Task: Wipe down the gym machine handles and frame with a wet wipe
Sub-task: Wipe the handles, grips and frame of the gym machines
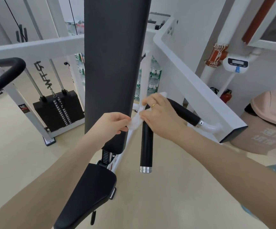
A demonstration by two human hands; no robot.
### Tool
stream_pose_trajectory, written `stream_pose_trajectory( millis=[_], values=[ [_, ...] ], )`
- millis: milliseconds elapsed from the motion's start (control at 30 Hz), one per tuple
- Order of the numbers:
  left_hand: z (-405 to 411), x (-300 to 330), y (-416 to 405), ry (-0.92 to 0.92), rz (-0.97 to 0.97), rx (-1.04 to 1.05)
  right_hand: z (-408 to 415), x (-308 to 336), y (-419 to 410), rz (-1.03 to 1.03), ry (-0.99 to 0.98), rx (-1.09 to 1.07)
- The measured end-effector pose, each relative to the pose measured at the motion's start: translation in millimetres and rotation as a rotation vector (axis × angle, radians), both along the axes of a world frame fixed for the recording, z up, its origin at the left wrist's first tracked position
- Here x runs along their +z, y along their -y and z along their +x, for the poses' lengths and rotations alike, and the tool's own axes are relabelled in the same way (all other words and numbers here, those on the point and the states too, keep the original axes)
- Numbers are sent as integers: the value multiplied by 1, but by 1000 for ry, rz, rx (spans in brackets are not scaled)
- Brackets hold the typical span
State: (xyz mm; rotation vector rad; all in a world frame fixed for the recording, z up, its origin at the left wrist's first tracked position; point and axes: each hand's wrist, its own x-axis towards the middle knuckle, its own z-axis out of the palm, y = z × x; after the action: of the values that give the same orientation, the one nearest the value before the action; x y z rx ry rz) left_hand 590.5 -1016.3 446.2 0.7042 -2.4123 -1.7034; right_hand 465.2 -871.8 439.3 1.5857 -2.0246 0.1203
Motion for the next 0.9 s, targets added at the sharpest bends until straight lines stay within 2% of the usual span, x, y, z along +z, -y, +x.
stream_pose_trajectory(
  millis=[100, 200, 267, 367, 467, 533, 633, 733, 800, 900],
  values=[
    [-5, -2, -4, 14, -34, -66, 2, 0, -10, 97, -74, 170],
    [-13, -1, -5, 8, -57, -92, -13, 7, -11, 131, -69, 226],
    [-17, 2, -5, -8, -62, -111, -25, 11, -7, 78, -37, 175],
    [-24, 7, -5, -8, -84, -149, -39, 19, 1, -60, 23, -43],
    [-31, 10, -7, -21, -79, -179, -41, 29, 15, -146, 389, -278],
    [-35, 11, -7, -36, -48, -185, -32, 31, 22, -119, 586, -304],
    [-39, 10, -8, 4, -70, -240, -18, 23, 20, 152, 417, -90],
    [-41, 5, -11, 56, -98, -290, -25, 27, 13, 327, 285, -43],
    [-43, 4, -12, 39, -77, -279, -34, 30, 7, 304, 285, -119],
    [-47, 3, -10, 25, -34, -277, -49, 23, -4, 149, 445, -306]
  ],
)
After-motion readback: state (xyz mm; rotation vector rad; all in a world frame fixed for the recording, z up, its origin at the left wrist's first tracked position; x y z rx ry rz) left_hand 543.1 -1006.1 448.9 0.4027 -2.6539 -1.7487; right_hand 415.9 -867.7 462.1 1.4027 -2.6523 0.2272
